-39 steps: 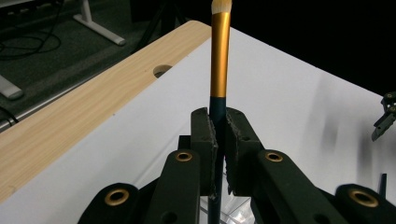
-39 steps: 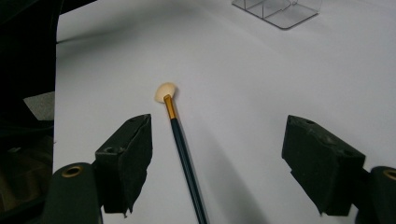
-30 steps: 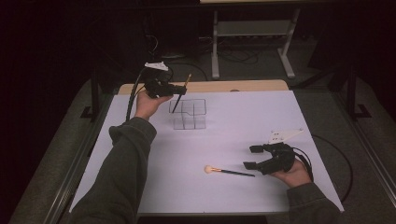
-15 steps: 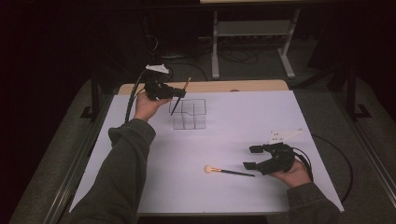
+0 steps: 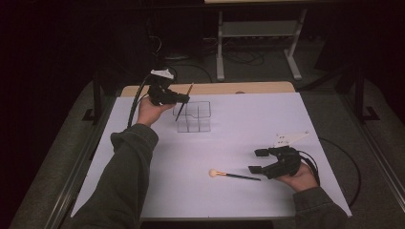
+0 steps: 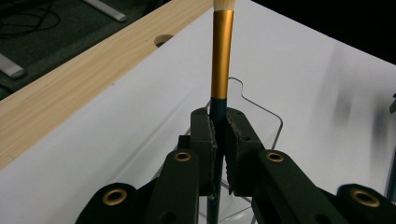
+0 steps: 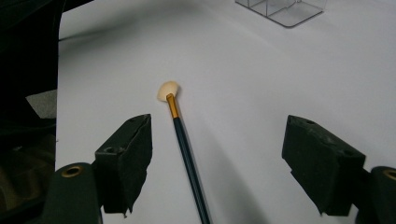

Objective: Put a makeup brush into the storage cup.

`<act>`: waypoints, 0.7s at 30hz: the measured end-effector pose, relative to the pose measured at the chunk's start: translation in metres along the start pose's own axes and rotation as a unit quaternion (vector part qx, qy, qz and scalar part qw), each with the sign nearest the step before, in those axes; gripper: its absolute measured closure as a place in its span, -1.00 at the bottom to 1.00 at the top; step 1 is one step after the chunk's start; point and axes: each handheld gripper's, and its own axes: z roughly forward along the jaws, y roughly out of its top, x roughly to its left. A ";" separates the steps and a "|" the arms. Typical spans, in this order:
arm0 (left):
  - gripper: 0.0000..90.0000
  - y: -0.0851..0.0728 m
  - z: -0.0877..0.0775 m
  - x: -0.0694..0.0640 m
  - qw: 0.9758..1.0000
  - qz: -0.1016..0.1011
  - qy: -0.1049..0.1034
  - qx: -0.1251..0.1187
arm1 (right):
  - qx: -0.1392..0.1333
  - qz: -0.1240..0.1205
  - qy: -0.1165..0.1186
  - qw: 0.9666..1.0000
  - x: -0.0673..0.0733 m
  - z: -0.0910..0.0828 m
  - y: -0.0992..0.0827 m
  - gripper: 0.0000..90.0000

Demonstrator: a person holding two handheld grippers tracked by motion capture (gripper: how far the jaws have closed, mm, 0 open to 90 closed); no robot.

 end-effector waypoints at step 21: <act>0.56 0.000 -0.011 -0.004 1.000 0.002 0.023 0.009 | 0.001 0.001 -0.001 1.000 0.001 0.001 0.000 -0.48</act>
